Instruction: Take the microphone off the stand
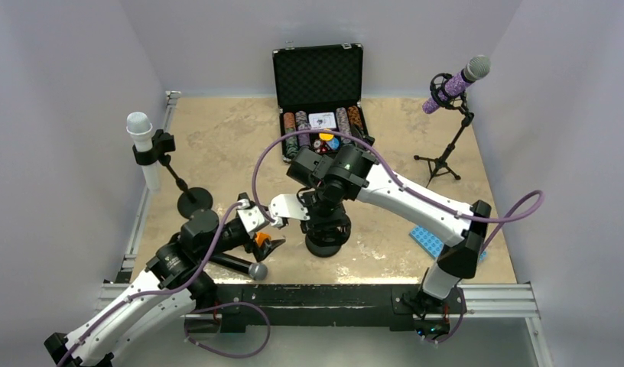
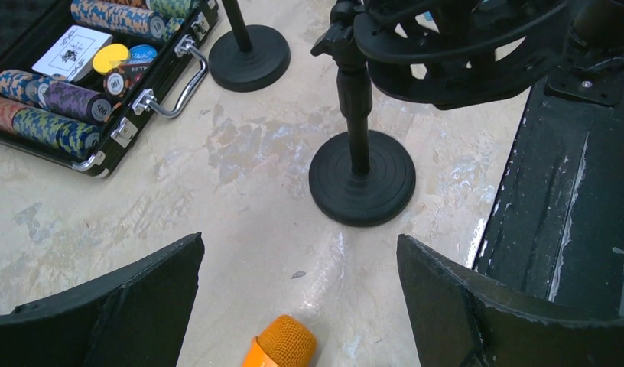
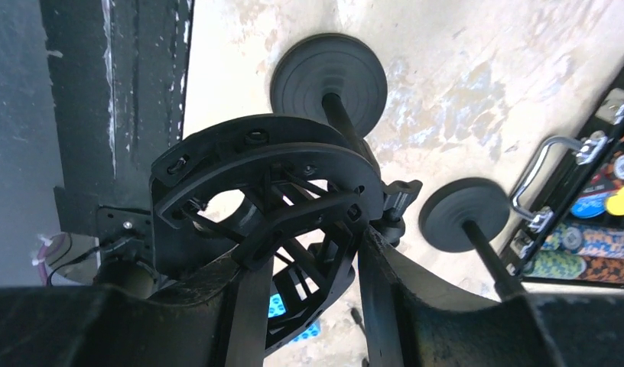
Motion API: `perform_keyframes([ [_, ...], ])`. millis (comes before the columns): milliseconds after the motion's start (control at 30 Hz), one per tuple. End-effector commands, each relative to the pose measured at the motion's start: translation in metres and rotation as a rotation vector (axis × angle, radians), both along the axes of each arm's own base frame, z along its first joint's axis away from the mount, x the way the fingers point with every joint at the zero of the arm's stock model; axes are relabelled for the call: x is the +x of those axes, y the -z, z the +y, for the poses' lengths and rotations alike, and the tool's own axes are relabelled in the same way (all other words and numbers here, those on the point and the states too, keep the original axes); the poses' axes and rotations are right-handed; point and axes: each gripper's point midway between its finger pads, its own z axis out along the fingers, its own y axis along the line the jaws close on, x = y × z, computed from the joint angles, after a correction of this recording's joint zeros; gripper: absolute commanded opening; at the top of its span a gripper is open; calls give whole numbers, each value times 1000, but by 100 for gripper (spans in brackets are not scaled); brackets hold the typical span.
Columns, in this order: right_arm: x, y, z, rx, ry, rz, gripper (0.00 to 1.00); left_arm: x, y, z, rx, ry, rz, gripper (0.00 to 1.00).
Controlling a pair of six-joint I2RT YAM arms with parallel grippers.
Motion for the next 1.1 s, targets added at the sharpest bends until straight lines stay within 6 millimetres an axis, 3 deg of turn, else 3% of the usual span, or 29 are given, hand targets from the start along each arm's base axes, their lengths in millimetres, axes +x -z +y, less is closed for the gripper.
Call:
perform_keyframes([
  [0,-7,28,-27,-183,49,62,1,1,-18,4,-27,-22,-22,100],
  [167,12,32,-17,-148,109,-21,0,3,-24,7,-27,-37,-36,100],
  [333,67,-5,17,61,268,-159,0,1,-32,14,3,-39,-59,100],
  [433,96,-22,34,161,264,-264,0,0,-35,16,21,-36,-68,100],
  [633,143,-20,60,262,214,-474,0,-2,-38,17,38,-27,-59,100],
  [733,165,-29,66,281,262,-514,0,-3,-39,16,41,-20,-52,100],
  [1067,180,-65,68,312,209,-623,0,-1,-35,14,46,-19,-31,100],
])
